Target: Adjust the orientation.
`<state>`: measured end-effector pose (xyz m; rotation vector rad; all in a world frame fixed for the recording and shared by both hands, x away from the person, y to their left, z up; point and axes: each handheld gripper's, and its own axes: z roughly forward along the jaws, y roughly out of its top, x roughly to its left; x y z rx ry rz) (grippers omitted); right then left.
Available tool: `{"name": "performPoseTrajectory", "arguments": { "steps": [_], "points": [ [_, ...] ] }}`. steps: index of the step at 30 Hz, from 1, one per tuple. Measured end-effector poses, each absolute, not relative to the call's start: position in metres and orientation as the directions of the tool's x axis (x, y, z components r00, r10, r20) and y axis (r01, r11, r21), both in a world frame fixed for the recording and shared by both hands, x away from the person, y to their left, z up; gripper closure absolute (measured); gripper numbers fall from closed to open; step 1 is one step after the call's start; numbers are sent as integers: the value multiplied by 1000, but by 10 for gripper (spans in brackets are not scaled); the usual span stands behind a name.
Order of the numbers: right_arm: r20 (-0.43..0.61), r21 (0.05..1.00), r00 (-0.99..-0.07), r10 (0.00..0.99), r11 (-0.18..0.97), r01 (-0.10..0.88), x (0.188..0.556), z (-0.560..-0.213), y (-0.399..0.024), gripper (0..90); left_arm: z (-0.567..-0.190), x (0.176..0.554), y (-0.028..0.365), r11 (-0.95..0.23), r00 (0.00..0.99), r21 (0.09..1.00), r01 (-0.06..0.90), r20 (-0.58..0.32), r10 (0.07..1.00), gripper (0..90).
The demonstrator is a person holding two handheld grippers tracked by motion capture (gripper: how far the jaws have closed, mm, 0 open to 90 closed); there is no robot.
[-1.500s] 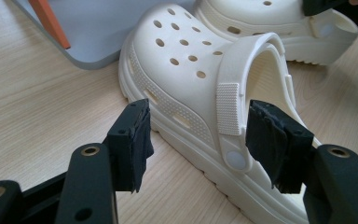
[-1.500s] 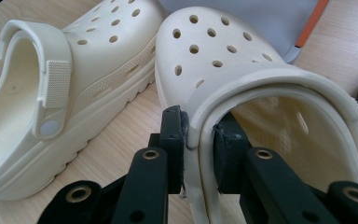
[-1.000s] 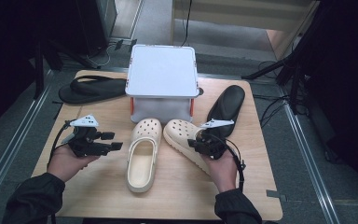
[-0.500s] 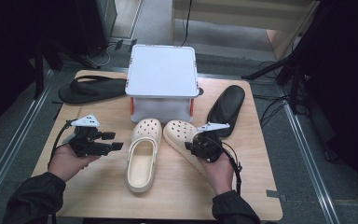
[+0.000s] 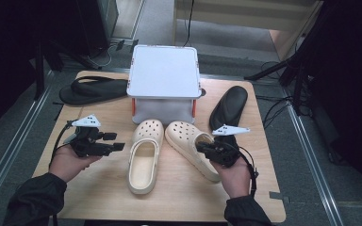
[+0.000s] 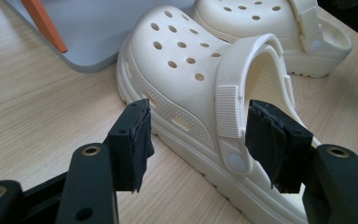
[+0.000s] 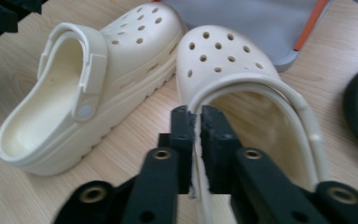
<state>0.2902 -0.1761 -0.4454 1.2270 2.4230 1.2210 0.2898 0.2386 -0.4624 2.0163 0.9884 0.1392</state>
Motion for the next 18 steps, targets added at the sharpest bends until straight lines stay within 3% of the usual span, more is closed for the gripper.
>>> {"name": "performPoseTrajectory", "arguments": {
  "steps": [18],
  "points": [
    [123, 669, -652, 748, 423, 612, 304, -471, -167, 900, -464, 293, 237, -322, 682, 737, 594, -249, 688, 413]
  ]
}}
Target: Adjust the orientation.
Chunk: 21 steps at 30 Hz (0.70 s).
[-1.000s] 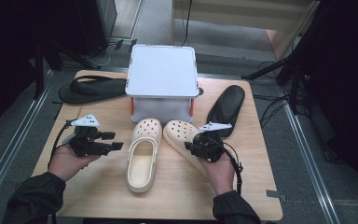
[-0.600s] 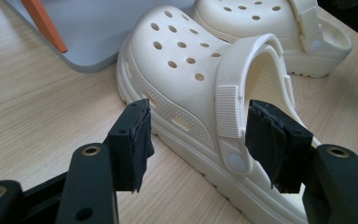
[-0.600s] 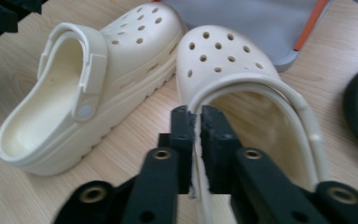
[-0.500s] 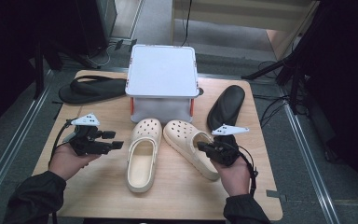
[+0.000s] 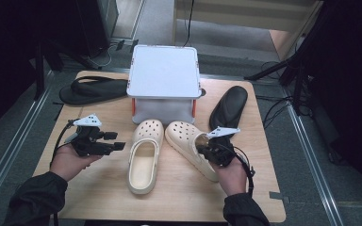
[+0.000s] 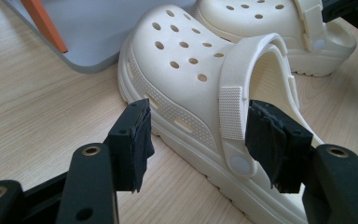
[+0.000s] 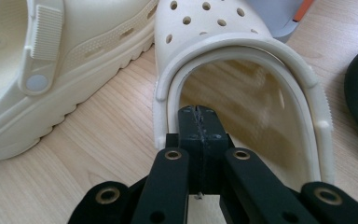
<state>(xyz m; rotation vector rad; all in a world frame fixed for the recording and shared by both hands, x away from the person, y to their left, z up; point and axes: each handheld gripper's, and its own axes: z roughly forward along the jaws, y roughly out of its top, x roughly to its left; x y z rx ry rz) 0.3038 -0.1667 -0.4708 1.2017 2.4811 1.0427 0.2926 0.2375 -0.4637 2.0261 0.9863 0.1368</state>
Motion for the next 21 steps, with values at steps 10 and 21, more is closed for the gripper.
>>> {"name": "performPoseTrajectory", "arguments": {
  "steps": [10, 21],
  "points": [
    [122, 672, -660, 741, 428, 604, 302, -469, -159, 900, -464, 293, 236, -329, 686, 735, 593, -247, 685, 413],
    [122, 674, -694, 709, 454, 583, 296, -469, -140, 900, -464, 293, 236, -330, 686, 734, 594, -248, 684, 413]
  ]
}}
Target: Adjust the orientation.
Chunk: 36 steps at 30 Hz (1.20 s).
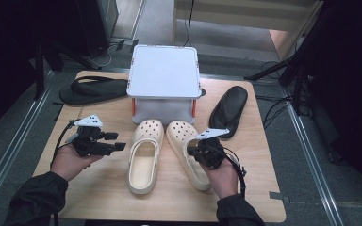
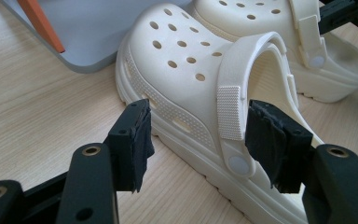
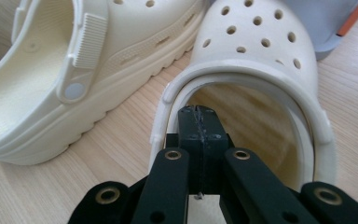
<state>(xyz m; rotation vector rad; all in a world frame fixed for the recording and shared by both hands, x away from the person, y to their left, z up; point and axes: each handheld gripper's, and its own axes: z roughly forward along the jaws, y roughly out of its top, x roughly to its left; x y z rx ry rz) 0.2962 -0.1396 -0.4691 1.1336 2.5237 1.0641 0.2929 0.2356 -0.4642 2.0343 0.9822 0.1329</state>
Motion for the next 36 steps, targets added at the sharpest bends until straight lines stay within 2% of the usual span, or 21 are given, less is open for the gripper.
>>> {"name": "performPoseTrajectory", "arguments": {
  "steps": [36],
  "points": [
    [160, 687, -726, 669, 453, 568, 290, -472, -103, 900, -465, 293, 234, -335, 688, 732, 593, -245, 684, 413]
  ]
}}
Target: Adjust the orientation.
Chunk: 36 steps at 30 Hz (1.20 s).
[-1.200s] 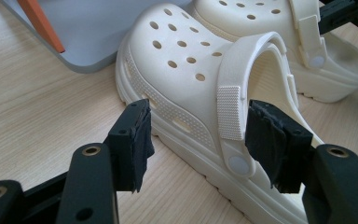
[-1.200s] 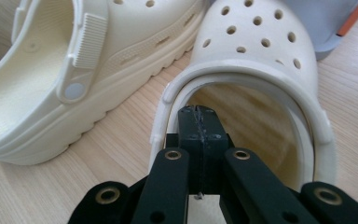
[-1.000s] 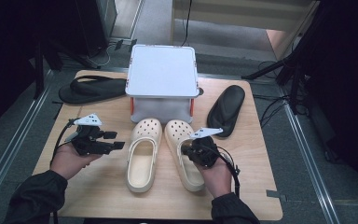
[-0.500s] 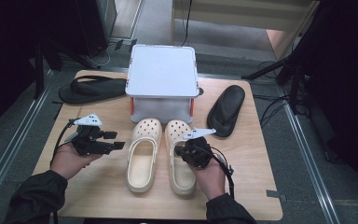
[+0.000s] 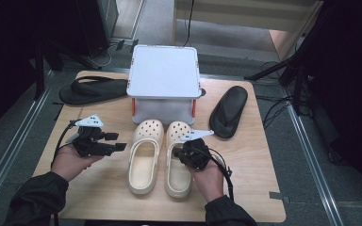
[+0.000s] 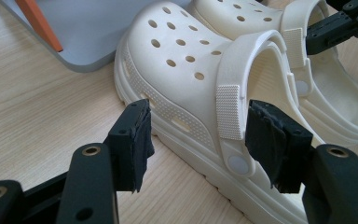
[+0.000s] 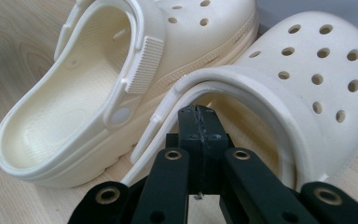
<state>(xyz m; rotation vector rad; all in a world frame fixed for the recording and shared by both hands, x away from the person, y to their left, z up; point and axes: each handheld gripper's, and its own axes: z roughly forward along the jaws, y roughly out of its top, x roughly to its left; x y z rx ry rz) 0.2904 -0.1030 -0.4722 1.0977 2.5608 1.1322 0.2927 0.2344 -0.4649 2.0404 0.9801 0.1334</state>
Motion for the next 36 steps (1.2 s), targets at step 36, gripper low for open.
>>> {"name": "performPoseTrajectory", "arguments": {
  "steps": [36],
  "points": [
    [162, 651, -638, 753, 404, 642, 306, -482, -153, 900, -466, 297, 233, -335, 683, 717, 612, -264, 681, 494]
  ]
}}
